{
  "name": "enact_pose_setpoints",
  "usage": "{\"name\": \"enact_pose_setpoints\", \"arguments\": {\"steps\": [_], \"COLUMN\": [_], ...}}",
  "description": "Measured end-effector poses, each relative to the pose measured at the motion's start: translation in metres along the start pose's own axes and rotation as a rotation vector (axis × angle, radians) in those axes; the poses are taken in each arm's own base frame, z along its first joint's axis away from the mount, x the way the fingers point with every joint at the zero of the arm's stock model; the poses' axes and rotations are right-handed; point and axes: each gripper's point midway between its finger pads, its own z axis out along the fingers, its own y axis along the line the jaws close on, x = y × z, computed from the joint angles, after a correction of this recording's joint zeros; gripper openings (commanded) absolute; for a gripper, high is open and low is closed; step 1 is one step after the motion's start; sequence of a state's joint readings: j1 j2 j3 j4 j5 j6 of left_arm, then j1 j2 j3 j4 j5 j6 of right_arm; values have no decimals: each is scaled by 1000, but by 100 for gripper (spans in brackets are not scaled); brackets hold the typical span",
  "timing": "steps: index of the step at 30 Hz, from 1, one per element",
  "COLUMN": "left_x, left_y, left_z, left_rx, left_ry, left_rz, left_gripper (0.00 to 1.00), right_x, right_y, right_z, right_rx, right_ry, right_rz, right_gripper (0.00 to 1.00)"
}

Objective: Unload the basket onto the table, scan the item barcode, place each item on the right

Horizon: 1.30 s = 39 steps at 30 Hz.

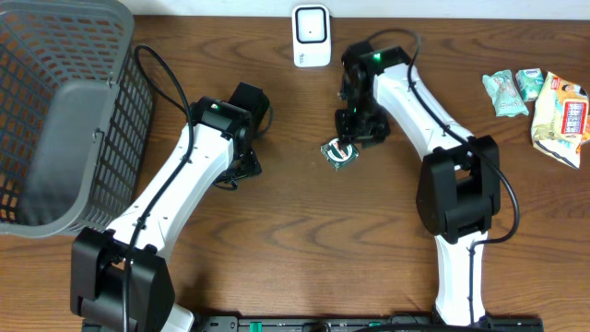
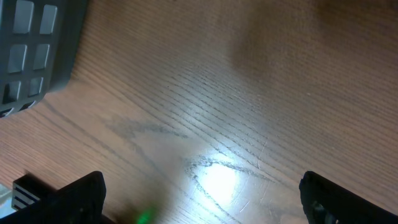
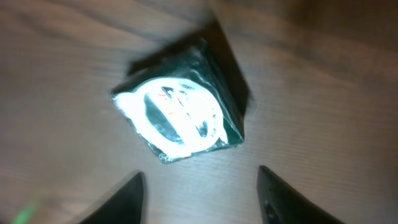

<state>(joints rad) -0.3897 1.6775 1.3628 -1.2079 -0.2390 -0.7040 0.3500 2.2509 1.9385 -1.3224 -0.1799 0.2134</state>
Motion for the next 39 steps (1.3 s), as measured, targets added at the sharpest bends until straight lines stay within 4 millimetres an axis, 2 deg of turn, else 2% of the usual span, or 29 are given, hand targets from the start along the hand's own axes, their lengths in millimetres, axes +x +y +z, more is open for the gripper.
{"name": "enact_pose_setpoints", "arguments": {"steps": [1,2,5,8,12,17,20,22,23,28,33,37,39], "left_x": [0,0,0,0,0,0,0,0,0,0,0,0,0], "left_y": [0,0,0,0,0,0,0,0,0,0,0,0,0], "left_z": [0,0,0,0,0,0,0,0,0,0,0,0,0], "left_rx": [0,0,0,0,0,0,0,0,0,0,0,0,0], "left_ry": [0,0,0,0,0,0,0,0,0,0,0,0,0], "left_rz": [0,0,0,0,0,0,0,0,0,0,0,0,0], "left_gripper": [98,98,98,98,97,98,98,98,98,97,98,98,98], "right_x": [-4,-6,-8,-9,-4,11,12,8,6,-6,-1,3,3], "right_y": [2,3,7,13,14,3,-2,-3,-3,0,-3,-6,-6], "right_z": [-5,-8,-14,-10,12,33,37,37,37,40,55,59,59], "right_rx": [-4,-7,-11,-10,52,151,180,188,189,184,186,197,196], "right_ry": [-17,-30,-47,-55,-46,9,14,0,-8,-62,-54,-48,-53], "right_rz": [-24,-43,-115,-198,-290,-339,-352,-357,-362,-368,-370,-372,-373], "right_gripper": [88,92,94,99,99,99,88,74,72,77,80,74,63]}}
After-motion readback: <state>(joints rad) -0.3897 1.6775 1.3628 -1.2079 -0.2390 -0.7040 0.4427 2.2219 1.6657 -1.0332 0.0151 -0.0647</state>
